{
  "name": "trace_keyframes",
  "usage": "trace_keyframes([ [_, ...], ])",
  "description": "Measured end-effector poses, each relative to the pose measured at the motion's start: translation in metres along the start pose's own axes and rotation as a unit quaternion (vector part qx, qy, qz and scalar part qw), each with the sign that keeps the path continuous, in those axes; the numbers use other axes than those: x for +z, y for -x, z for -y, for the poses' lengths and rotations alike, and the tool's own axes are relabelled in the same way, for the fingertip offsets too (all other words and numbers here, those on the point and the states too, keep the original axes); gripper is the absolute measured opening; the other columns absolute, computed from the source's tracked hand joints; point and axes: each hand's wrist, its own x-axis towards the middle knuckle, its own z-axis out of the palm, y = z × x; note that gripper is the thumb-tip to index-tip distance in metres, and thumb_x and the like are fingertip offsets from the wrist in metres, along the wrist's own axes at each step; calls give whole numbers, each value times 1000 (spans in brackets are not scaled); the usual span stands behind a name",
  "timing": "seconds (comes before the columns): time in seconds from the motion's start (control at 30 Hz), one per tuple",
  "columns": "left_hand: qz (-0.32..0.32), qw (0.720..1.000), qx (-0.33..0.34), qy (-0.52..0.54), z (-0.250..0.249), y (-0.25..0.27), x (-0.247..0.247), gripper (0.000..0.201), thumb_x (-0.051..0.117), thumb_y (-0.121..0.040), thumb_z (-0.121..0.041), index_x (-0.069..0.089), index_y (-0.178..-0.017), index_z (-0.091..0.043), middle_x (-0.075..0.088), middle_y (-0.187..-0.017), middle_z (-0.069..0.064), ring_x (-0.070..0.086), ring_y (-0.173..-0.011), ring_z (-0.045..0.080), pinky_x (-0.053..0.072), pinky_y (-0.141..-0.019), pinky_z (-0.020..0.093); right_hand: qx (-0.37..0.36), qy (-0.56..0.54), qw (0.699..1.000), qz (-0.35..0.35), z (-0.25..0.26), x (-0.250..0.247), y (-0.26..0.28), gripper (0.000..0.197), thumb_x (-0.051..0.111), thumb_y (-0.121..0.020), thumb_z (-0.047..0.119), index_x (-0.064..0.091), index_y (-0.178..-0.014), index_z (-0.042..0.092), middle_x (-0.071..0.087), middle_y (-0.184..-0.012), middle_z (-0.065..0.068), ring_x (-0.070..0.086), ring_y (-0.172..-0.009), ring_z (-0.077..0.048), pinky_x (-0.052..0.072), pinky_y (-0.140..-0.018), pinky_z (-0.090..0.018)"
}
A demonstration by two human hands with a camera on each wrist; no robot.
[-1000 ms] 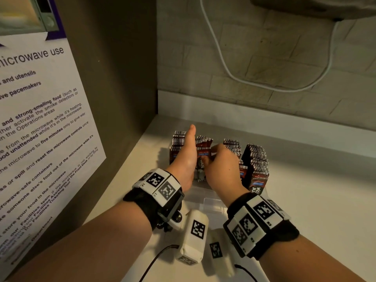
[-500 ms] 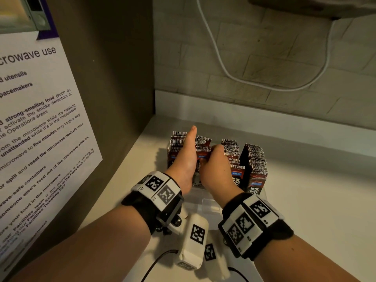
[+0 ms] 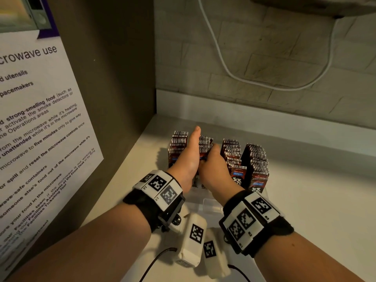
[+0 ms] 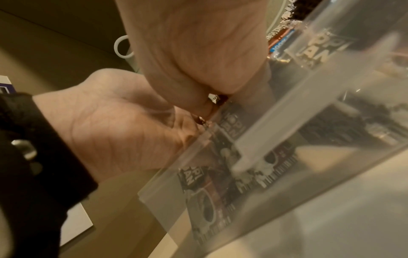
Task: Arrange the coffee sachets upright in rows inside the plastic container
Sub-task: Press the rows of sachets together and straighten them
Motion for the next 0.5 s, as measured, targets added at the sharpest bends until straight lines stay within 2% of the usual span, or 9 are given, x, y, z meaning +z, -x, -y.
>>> trace_keyframes([
  [0.03, 1, 1000, 3, -1, 0, 0, 0, 67, 28, -92, -69, 30, -149, -33, 35, -153, -4, 42, -124, 13, 33, -100, 36, -1, -8, 1000, -1, 0, 0, 0, 41, 44, -92, 0, 30, -131, 3, 60, -102, -11, 63, -90, -27, 55, -76, -43],
  [0.07, 1, 1000, 4, 0, 0, 0, 0, 68, 28, -92, -69, 31, -149, -34, 36, -152, -4, 43, -120, 12, 33, -98, 35, -2, -16, 1000, -4, 0, 0, 0, 41, 43, -92, -1, 30, -131, 3, 60, -101, -11, 63, -88, -27, 55, -74, -42],
  [0.13, 1, 1000, 4, 4, 1, 1, 0, 69, 27, -91, -70, 32, -149, -32, 39, -149, -2, 43, -106, 9, 33, -91, 33, 0, -29, 1000, -12, -1, 0, -1, 39, 43, -91, -1, 32, -129, 2, 61, -105, -15, 64, -90, -30, 55, -76, -45],
  [0.17, 3, 1000, 4, 7, 2, 1, -1, 71, 27, -90, -71, 31, -149, -31, 39, -150, -2, 44, -108, 9, 33, -92, 33, 4, -31, 999, -11, -2, 1, -1, 37, 44, -92, 0, 33, -127, 2, 61, -107, -16, 64, -93, -31, 55, -79, -46],
  [0.27, 4, 1000, 0, 7, 3, -1, -1, 74, 29, -88, -73, 28, -150, -33, 32, -155, -2, 39, -134, 17, 31, -111, 40, 11, -43, 999, 15, -3, 0, -2, 42, 46, -93, 1, 29, -131, 3, 61, -109, -13, 62, -93, -25, 54, -76, -39],
  [0.33, 1, 1000, -17, 5, 2, -3, -1, 77, 31, -86, -76, 26, -151, -35, 26, -158, -1, 32, -140, 21, 27, -115, 48, 11, -58, 998, 38, -3, -1, -1, 53, 49, -91, 1, 24, -137, 7, 59, -106, -6, 59, -90, -20, 53, -73, -32],
  [0.43, 1, 999, -34, -3, 2, -5, 0, 79, 32, -84, -78, 28, -150, -35, 27, -158, 0, 33, -140, 23, 27, -114, 50, 12, -66, 997, 44, -4, -3, 0, 66, 59, -86, 2, 21, -140, 10, 59, -116, -5, 58, -98, -17, 52, -86, -35],
  [0.5, -3, 999, -39, -11, -1, -5, 2, 76, 31, -87, -75, 30, -150, -32, 29, -156, 0, 34, -139, 22, 28, -112, 42, 23, -68, 996, 55, -5, -3, 1, 85, 62, -85, 3, 6, -148, 13, 57, -126, -7, 58, -108, -21, 51, -93, -40],
])
